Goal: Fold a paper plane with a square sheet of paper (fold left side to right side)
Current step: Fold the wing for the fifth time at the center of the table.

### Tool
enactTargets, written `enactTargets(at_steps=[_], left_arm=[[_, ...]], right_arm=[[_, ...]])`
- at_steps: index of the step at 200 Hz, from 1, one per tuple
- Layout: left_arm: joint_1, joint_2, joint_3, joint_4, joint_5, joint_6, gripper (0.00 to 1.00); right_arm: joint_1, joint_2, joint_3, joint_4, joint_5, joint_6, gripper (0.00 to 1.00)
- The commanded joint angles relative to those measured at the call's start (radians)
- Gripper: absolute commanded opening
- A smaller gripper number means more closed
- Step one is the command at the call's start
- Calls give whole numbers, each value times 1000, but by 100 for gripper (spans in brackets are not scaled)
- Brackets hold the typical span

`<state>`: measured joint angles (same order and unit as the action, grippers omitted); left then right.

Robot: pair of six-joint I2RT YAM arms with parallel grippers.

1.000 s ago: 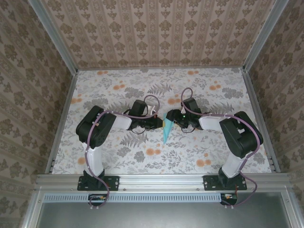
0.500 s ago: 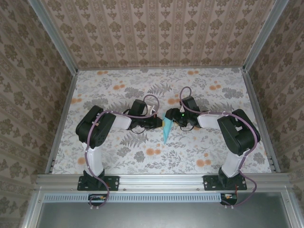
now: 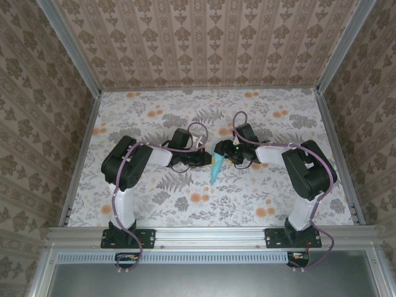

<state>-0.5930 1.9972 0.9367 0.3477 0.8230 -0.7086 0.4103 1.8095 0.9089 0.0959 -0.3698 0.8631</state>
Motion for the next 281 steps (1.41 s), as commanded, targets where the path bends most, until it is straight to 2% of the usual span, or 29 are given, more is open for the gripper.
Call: enactTargets(at_steps=[1,156,281], left_arm=[[12,15,18,-13,28,34,6],[30,54,64,-101,50,121,10],[32,107,97,-235,-7,180,10]], right_arm=[[8,62,0,-45,18,-31,63],[16,60,22,-88,30,-74,64],[14,1,16,-47,5,-87,64]])
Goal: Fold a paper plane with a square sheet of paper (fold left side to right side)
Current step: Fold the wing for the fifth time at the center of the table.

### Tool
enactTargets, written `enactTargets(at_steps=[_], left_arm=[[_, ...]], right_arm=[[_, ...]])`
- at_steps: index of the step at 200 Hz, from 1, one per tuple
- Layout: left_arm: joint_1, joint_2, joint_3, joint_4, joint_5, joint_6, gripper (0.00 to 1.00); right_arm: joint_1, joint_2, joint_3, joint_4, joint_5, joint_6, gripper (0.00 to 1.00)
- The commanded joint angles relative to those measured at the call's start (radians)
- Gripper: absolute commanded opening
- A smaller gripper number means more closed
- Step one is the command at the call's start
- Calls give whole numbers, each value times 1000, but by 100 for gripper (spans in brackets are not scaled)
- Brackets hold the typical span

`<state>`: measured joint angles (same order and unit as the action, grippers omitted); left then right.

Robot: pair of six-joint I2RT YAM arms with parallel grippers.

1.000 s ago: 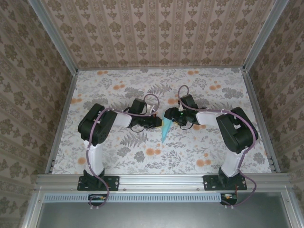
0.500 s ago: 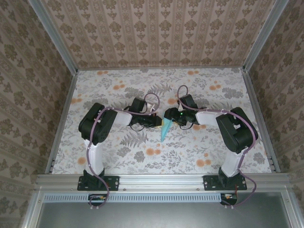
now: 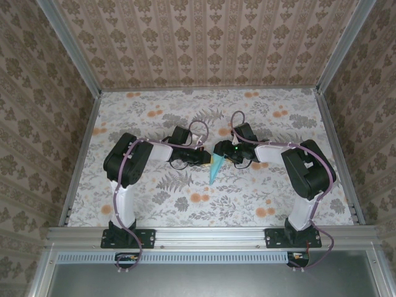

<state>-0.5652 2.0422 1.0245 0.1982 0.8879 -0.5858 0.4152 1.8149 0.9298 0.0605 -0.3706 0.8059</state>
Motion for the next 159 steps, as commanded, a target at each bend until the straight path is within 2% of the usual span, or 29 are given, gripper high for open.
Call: enactTargets(at_steps=[1,122,146,159], left_arm=[[4,62,10,-86,-73,59,10],[4,82,34,-131,-105,70,9],[4,81,33,-131,-106,70,9],[4,81,33,-135,-109,72,9]], right_arm=[[9,-4,-5,-11,5,-30,64],[-1,-129,-41,-83,71,-73,67],[0,-150,-44,-69,53,-80,60],[-1,-145,-38,-53,32,-82,49]])
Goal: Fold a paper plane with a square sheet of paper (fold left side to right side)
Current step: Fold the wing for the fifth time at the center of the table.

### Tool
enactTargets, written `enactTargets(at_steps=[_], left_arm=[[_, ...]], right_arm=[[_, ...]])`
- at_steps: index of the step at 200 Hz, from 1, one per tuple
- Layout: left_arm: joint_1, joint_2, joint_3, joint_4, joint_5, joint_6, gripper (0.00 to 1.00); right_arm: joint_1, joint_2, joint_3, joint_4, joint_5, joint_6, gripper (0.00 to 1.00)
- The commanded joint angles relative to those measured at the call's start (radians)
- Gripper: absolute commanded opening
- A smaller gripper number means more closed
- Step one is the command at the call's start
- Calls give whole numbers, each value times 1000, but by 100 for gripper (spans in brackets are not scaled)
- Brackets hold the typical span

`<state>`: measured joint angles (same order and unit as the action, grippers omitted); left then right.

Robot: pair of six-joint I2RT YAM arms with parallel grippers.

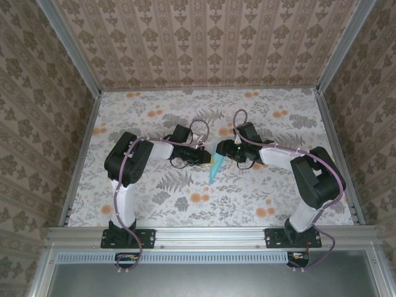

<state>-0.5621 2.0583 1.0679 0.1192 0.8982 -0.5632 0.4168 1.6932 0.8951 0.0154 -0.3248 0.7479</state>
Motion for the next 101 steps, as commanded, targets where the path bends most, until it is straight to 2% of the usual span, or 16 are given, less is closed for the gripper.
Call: enactTargets(at_steps=[1,12,23,101], left_arm=[[1,65,-11,-56,-120,49,9],[1,65,-9,-59,-119,51,9],[1,65,-7,-61,-122,50,9],[1,71,4,-73,-118,55,9]], right_arm=[[-3,-23,-2,-7,-16,-24,49],[-1,-10,11,-2,-29,-22,42],[0,6,25,-2,-38,-25,39],[19,101,115,-17,-48,-45,39]])
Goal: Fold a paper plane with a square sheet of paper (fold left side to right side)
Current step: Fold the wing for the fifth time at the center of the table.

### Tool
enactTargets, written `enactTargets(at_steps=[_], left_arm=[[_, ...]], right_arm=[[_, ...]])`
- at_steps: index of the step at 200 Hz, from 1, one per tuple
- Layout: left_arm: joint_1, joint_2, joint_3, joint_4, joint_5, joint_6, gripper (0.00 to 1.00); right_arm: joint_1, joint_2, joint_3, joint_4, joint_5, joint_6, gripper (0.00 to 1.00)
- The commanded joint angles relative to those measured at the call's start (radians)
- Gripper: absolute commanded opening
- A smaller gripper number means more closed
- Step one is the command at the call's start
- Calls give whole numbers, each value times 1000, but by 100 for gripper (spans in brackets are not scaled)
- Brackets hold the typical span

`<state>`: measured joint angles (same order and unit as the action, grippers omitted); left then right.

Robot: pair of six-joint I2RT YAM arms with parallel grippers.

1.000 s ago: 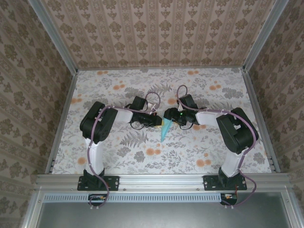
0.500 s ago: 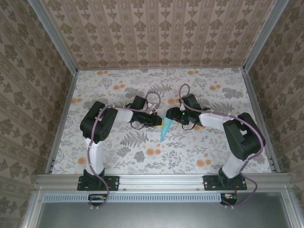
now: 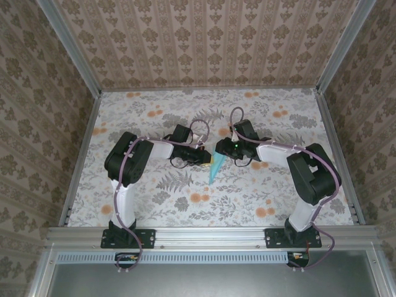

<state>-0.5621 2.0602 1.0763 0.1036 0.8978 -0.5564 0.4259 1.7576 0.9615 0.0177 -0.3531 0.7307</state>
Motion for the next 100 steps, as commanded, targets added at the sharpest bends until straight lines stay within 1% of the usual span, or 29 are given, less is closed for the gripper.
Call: enactTargets(at_steps=[1,100], left_arm=[[1,69,-4,-57,-117,49,9],[-2,75,12,-81,-114,57,9]], right_arm=[[10,39,49,-22,-20,-29,39],[11,76,57,-98,38,-60,39]])
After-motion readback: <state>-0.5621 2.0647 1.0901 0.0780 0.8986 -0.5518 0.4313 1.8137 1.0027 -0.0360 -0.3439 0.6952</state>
